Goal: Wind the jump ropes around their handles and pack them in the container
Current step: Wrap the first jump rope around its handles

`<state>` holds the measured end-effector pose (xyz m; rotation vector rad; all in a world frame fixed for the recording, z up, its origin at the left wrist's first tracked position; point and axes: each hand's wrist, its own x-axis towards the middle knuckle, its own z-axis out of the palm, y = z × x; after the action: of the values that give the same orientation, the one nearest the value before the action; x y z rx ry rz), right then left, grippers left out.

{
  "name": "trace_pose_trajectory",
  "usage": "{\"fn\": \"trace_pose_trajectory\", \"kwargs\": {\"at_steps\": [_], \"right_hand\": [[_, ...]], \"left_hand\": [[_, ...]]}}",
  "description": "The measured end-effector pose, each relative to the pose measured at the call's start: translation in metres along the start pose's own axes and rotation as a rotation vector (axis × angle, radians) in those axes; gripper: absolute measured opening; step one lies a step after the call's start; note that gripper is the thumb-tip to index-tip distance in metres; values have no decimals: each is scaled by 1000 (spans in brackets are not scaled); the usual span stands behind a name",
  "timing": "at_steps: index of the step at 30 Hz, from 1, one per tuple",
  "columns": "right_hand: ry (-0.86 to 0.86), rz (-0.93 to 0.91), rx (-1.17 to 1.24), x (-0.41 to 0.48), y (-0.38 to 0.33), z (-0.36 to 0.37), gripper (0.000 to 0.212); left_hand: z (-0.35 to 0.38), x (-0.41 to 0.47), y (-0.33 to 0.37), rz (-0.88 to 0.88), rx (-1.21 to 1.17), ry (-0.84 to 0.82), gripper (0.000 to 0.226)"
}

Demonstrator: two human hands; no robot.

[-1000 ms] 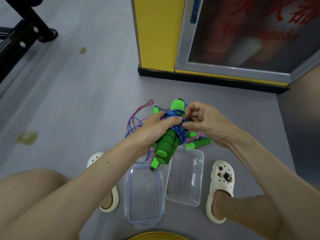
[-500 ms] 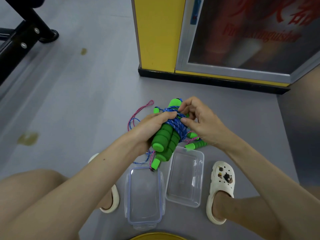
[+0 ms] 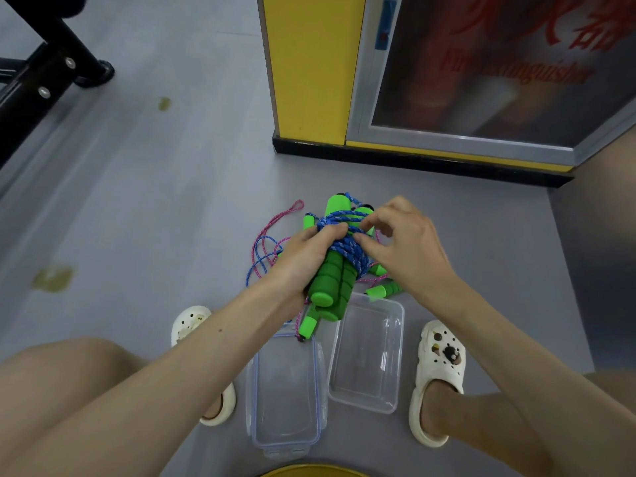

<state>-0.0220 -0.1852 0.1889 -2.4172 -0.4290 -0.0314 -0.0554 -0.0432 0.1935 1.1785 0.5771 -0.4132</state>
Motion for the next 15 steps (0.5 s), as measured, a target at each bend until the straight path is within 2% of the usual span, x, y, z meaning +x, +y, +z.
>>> {"fn": "trace_pose_trajectory", "kwargs": {"at_steps": [4,8,12,15], "right_hand": [[-52,72,-63,0,4,0,16],[-74,-7,-83,2,5,5,16],[-92,-14,-24,0,5,9,15],[-125,57,76,3,6,4,8]], "left_hand": [[0,0,-2,17,12,11,30],[1,0,-1,30,43,11,28],[-1,-1,-2,35,79,-3,28],[-2,-2,0,22,83,-16,29]]}}
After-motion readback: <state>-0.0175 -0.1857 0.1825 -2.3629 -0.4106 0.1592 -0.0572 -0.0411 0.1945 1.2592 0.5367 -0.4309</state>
